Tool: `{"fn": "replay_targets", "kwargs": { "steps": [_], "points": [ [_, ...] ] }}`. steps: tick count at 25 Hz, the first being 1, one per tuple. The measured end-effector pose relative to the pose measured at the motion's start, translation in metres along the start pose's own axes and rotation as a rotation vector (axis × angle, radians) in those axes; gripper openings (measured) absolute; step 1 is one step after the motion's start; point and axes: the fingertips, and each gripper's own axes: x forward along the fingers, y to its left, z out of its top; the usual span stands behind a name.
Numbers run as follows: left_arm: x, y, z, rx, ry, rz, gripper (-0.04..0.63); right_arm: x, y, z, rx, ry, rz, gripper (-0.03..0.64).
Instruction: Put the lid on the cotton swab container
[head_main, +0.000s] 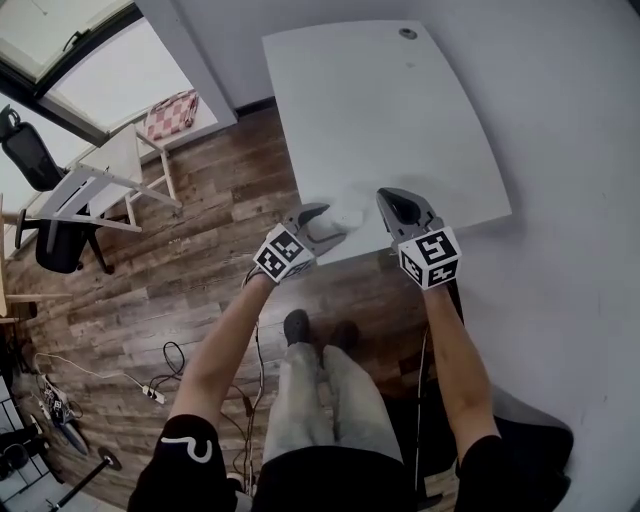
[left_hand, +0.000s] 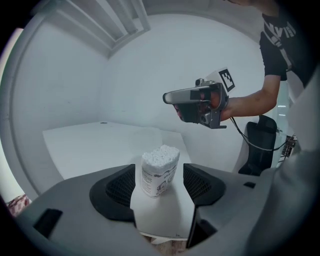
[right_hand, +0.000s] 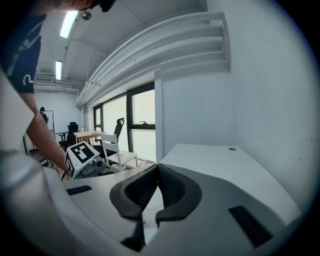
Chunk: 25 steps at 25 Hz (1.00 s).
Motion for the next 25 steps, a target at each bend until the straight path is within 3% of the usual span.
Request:
{"fn": "replay_targets", "kwargs": {
  "steps": [14, 18, 20, 25],
  "points": [
    [0.023, 0.001, -0.004, 0.056, -0.039, -0.078, 0.298, 0.029, -0.014, -0.034, 0.079, -0.032, 0.084, 0.023],
    [0.022, 0.003, -0.003, 0.072, -0.036, -0.088, 0.265, 0.034, -0.012, -0.037, 0.093, -0.031, 0.115, 0.034],
    [0.023, 0.002, -0.002, 0.074, -0.035, -0.089, 0.264, 0.035, -0.01, -0.038, 0.1, -0.027, 0.145, 0.062],
    [0.021, 0.001, -0.004, 0.08, -0.029, -0.085, 0.261, 0.042, 0.003, -0.037, 0.115, -0.011, 0.236, 0.208]
  ]
}}
